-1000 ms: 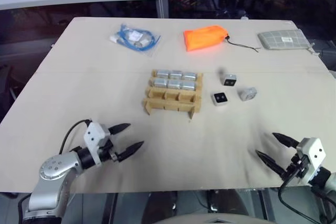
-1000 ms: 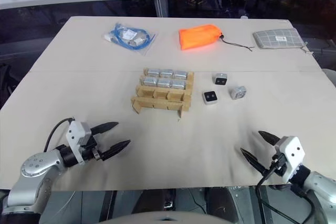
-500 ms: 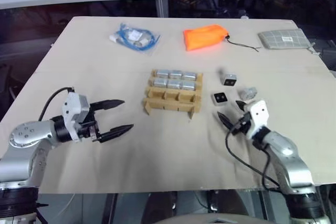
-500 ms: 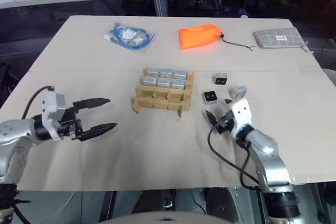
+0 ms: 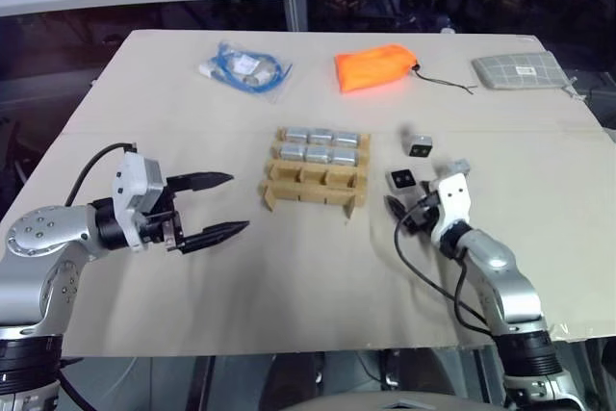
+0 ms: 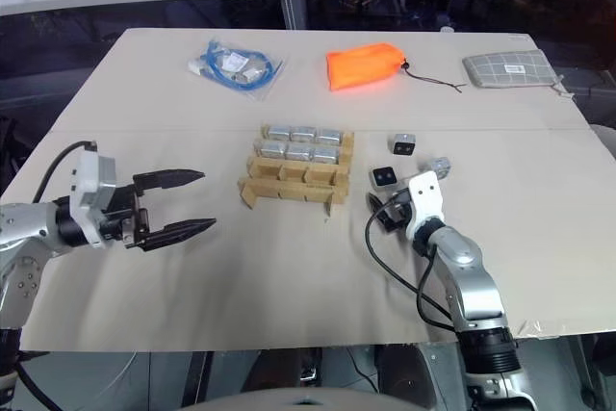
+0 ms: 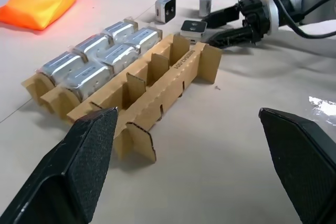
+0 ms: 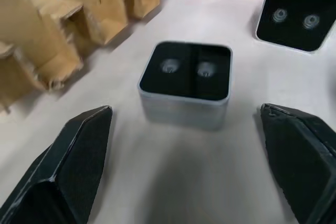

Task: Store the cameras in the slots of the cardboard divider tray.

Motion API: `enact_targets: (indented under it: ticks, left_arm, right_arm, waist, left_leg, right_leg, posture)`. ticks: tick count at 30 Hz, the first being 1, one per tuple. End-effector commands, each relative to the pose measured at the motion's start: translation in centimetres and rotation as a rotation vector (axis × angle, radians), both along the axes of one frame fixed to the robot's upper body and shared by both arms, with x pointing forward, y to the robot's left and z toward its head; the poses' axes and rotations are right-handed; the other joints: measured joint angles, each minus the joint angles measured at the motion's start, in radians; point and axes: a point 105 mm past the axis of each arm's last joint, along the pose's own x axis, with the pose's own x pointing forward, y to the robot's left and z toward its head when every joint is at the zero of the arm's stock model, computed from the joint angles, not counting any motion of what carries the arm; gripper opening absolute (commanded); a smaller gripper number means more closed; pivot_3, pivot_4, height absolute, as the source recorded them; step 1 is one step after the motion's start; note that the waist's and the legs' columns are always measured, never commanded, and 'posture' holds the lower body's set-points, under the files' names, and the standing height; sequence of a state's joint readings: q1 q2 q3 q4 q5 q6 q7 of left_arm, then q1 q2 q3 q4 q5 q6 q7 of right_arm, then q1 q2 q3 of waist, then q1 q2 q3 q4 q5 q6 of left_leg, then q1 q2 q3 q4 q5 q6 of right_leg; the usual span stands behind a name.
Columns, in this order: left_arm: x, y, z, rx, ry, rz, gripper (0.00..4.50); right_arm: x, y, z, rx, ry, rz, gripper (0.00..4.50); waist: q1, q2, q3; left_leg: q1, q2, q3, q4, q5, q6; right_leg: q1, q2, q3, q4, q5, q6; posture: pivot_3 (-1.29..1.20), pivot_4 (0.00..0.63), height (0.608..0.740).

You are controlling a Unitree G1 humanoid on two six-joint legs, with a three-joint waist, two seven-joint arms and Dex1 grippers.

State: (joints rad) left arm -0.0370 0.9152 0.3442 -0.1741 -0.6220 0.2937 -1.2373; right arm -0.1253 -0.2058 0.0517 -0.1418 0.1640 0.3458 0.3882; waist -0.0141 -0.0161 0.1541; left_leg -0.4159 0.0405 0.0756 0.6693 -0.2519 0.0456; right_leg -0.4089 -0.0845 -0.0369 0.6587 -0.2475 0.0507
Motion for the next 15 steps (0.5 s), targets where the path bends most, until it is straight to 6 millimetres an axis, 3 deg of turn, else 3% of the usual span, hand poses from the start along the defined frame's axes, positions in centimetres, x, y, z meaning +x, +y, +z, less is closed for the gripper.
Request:
enact_targets:
  ticks: [1, 8, 15]
  left_arm:
    - [-0.1, -0.3, 1.4, 0.004, -0.051, -0.013, 4.50]
    - [0.1, -0.6, 1.3, 0.003, -0.041, -0.024, 4.50]
    - [0.3, -0.8, 1.4, 0.003, -0.041, -0.033, 4.50]
  right_arm:
    - [-0.7, -1.8, 1.6, -0.016, -0.054, -0.028, 4.48]
    - [-1.2, -7.2, 1.4, -0.086, -0.047, -0.174, 4.48]
    - [0.0, -7.0, 2.4, -0.051, -0.082, -0.167, 4.48]
  waist:
    - [0.002, 0.000, 0.000]
    - [0.000, 0.000, 0.000]
    - [-0.002, 0.000, 0.000]
  left_leg:
    - [0.000, 0.000, 0.000, 0.000, 0.000, 0.000]
    - [0.000, 0.000, 0.000, 0.000, 0.000, 0.000]
    - [0.001, 0.000, 0.001, 0.000, -0.001, 0.001]
  right_leg:
    - [0.000, 0.000, 0.000, 0.000, 0.000, 0.000]
    - [0.000, 0.000, 0.000, 0.000, 0.000, 0.000]
    - [0.000, 0.003, 0.002, 0.001, 0.000, 0.000]
  posture:
    - [0.00, 0.150, 0.740]
    - [0.00, 0.150, 0.740]
    - [0.00, 0.150, 0.740]
